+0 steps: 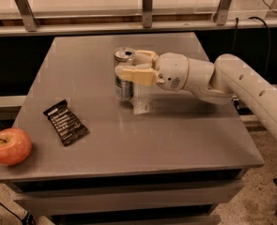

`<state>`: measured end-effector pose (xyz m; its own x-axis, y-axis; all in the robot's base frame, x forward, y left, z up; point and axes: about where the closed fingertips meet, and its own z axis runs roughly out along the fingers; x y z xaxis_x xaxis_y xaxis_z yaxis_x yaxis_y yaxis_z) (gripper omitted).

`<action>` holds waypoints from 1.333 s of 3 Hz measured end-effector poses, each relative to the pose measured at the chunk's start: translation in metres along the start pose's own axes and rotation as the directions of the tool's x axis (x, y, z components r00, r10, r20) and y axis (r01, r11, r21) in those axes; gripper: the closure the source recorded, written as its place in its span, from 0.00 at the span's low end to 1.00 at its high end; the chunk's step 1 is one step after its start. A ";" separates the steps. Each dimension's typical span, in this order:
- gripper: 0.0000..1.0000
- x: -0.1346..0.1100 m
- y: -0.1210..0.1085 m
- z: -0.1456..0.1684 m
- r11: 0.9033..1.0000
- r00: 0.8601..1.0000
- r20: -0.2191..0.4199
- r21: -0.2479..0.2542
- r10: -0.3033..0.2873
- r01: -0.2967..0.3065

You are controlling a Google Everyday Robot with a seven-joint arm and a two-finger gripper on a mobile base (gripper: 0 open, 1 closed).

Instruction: Place redbull can upright

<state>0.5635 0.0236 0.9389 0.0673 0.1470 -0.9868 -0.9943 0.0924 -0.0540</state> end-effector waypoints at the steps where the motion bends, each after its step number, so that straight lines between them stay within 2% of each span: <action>1: 1.00 -0.002 0.001 0.006 1.000 0.999 0.037 -0.015 -0.006 0.006; 3: 1.00 -0.007 0.002 0.011 0.998 0.998 -0.017 -0.040 -0.054 0.053; 4: 1.00 0.004 0.002 0.012 0.998 0.998 -0.054 -0.057 -0.043 0.040</action>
Offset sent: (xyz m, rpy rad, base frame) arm 0.0000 0.0049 0.0102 -0.0572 -0.0789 0.0188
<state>0.5625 0.0358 0.9370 0.1051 0.0892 -0.9905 -0.9939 0.0423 -0.1016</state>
